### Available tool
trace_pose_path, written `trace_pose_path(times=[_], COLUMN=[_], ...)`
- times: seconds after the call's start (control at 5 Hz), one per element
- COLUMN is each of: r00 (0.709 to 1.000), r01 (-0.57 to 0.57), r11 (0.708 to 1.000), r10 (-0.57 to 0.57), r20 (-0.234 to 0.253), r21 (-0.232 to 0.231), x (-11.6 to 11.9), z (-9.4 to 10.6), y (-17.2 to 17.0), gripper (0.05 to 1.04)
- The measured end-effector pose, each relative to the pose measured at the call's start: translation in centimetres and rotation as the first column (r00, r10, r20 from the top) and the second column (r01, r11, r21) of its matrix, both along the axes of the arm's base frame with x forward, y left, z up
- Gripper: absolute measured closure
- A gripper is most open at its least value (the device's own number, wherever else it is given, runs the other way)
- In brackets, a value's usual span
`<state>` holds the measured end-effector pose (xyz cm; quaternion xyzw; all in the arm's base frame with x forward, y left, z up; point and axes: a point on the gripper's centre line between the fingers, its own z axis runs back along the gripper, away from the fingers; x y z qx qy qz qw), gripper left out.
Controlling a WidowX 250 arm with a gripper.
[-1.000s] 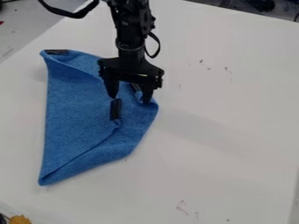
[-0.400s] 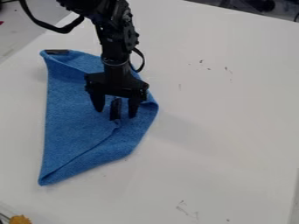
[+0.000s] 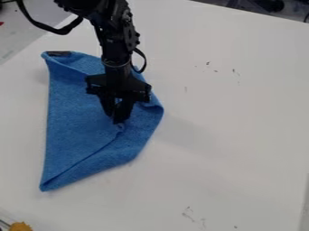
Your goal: Unfold the cloth from right to left
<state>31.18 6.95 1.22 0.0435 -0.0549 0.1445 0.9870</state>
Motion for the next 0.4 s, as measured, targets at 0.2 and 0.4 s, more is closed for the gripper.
trace_pose_path(times=[0.2,0.4], r00=[1.0,1.0], r01=[0.001,-0.001], r11=[1.0,1.0], r10=[-0.001,0.001], r20=[-0.002,-0.002], r21=[0.0,0.002], x=[0.2,0.3], z=[0.13,0.25], y=[0.03,0.05], gripper=[0.927,1.02])
